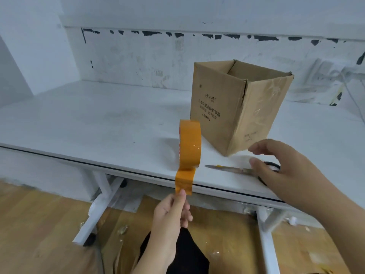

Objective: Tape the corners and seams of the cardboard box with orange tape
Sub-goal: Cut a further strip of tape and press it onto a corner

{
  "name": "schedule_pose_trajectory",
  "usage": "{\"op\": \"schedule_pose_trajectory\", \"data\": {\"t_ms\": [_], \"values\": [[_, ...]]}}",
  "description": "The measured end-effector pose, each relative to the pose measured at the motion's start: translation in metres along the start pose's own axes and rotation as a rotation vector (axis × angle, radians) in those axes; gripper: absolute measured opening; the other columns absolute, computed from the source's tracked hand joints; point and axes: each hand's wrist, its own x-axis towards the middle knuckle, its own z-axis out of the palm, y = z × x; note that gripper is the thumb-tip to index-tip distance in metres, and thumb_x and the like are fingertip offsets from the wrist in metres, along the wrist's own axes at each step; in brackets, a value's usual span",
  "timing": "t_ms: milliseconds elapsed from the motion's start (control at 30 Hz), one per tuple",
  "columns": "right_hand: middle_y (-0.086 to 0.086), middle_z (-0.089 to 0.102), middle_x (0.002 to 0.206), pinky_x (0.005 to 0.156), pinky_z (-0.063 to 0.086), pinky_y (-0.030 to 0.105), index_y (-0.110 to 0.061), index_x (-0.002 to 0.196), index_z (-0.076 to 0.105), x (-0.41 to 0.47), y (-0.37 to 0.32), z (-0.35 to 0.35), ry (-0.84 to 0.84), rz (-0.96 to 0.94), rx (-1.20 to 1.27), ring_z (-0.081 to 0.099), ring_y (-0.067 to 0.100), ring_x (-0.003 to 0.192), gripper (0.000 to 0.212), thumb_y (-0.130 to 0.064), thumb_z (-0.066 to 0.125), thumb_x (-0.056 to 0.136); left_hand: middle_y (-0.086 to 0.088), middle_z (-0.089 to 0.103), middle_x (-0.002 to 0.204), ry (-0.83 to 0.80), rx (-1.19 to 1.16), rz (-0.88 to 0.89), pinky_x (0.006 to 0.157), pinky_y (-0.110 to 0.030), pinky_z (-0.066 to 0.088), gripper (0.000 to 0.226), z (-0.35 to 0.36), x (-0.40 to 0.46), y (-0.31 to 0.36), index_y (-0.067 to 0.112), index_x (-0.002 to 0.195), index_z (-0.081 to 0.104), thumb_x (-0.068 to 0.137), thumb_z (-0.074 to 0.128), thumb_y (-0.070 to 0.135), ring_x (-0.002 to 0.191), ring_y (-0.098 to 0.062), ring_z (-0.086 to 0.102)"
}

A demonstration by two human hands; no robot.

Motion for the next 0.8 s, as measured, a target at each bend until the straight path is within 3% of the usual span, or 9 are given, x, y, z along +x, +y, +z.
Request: {"op": "schedule_pose_trajectory", "data": {"t_ms": [133, 233, 433, 567, 667, 800], "values": [[-0.021, 0.053, 0.103, 0.072, 0.033, 0.004, -0.038, 0.103, 0.059, -0.008, 0.024, -0.014, -0.062, 0.081, -0.146, 0.049, 0.002, 0.093, 0.019, -0.024, 0.051, 0.093, 0.003, 0.055, 0.058, -0.001, 0.020, 0.000, 0.047, -0.022, 0.040, 0.028, -0.001, -0.001, 0.000, 0.026, 0.059, 0.065, 0.069, 0.067, 0.052, 0.052, -0.011, 0.050], [-0.015, 0.055, 0.104, 0.074, 0.033, 0.016, -0.037, 0.099, 0.060, -0.012, 0.032, -0.022, -0.125, 0.117, -0.190, 0.052, 0.007, 0.095, 0.017, -0.023, 0.054, 0.091, 0.001, 0.053, 0.059, -0.011, -0.064, -0.044, 0.047, -0.024, 0.039, 0.027, -0.002, -0.002, -0.003, 0.023, 0.060, 0.065, 0.066, 0.070, 0.049, 0.050, -0.012, 0.050], [-0.009, 0.052, 0.106, 0.092, 0.034, 0.029, -0.036, 0.106, 0.066, -0.008, 0.033, -0.028, -0.264, 0.090, -0.342, 0.045, 0.018, 0.107, 0.023, -0.041, 0.058, 0.085, 0.001, 0.052, 0.057, -0.022, -0.121, -0.064, 0.045, -0.024, 0.042, 0.028, -0.002, -0.001, -0.007, 0.023, 0.058, 0.066, 0.060, 0.074, 0.050, 0.048, -0.012, 0.049], [-0.012, 0.047, 0.102, 0.084, 0.029, 0.025, -0.040, 0.098, 0.066, -0.005, 0.027, -0.031, -0.227, 0.109, -0.337, 0.038, 0.013, 0.100, 0.018, -0.044, 0.065, 0.081, -0.001, 0.053, 0.058, -0.021, -0.051, -0.084, 0.046, -0.026, 0.043, 0.036, -0.005, -0.001, -0.008, 0.015, 0.075, 0.068, 0.064, 0.071, 0.049, 0.050, -0.014, 0.051], [-0.018, 0.052, 0.095, 0.070, 0.032, 0.018, -0.044, 0.088, 0.060, -0.010, 0.024, -0.035, -0.215, 0.046, -0.324, 0.044, 0.002, 0.089, 0.009, -0.046, 0.063, 0.080, -0.002, 0.057, 0.063, -0.028, -0.016, -0.065, 0.046, -0.027, 0.044, 0.038, -0.007, -0.006, -0.009, 0.017, 0.081, 0.071, 0.061, 0.071, 0.049, 0.053, -0.015, 0.054], [-0.024, 0.056, 0.087, 0.059, 0.041, 0.019, -0.047, 0.081, 0.061, -0.026, 0.020, -0.048, -0.236, 0.051, -0.251, 0.050, -0.009, 0.083, 0.013, -0.056, 0.054, 0.075, -0.004, 0.071, 0.094, -0.003, -0.005, 0.005, 0.053, -0.027, 0.048, 0.033, -0.009, -0.009, -0.004, 0.029, 0.094, 0.071, 0.066, 0.066, 0.045, 0.071, -0.016, 0.064]]}}
